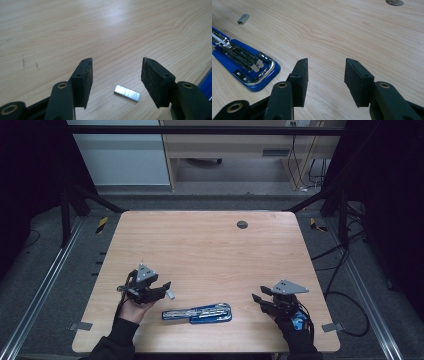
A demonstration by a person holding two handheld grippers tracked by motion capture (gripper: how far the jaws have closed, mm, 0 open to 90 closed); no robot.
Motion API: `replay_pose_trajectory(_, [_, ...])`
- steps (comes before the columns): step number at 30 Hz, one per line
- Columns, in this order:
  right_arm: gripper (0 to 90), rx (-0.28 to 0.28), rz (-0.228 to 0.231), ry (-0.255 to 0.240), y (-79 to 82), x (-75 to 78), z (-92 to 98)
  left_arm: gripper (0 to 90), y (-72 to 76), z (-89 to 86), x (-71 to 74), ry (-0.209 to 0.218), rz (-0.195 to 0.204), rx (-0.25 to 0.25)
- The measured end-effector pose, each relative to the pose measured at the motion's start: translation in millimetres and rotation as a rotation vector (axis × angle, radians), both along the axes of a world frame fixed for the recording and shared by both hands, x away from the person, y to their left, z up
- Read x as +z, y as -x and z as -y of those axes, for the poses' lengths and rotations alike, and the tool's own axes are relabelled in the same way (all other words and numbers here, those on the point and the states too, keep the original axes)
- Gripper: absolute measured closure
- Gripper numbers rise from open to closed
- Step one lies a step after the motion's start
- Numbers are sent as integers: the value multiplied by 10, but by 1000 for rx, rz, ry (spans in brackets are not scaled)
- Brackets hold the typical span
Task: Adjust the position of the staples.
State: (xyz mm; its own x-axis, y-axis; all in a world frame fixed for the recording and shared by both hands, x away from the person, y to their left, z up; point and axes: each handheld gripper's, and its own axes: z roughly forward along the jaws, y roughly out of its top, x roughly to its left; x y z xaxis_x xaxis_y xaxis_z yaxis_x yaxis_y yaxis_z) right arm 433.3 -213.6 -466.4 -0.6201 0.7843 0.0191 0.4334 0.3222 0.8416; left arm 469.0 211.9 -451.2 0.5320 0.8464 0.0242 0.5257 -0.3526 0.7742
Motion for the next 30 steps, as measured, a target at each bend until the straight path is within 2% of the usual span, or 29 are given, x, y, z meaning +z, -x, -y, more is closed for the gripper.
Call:
replay_pose_trajectory(3, [550, -4, -5, -2, -7, -8, 4, 427, 11, 30, -58, -37, -19, 3])
replay_pose_trajectory(10, [571, 6, -15, -8, -12, -23, 14, 473, 6, 69, -99, -54, -40, 15])
replay_pose_trajectory(13, [575, 14, -24, -4, -14, -38, -1, 488, -3, 90, -136, -75, -47, 16])
replay_pose_trajectory(18, [590, 22, -31, 1, -22, -51, -9, 533, -32, 104, -192, -125, -78, -12])
replay_pose_trajectory(28, [621, 36, -46, 7, -26, -62, -22, 745, -9, 106, -179, -136, -83, -80])
replay_pose_trajectory(30, [623, 39, -45, 8, -26, -63, -22, 746, -3, 118, -173, -132, -83, -84])
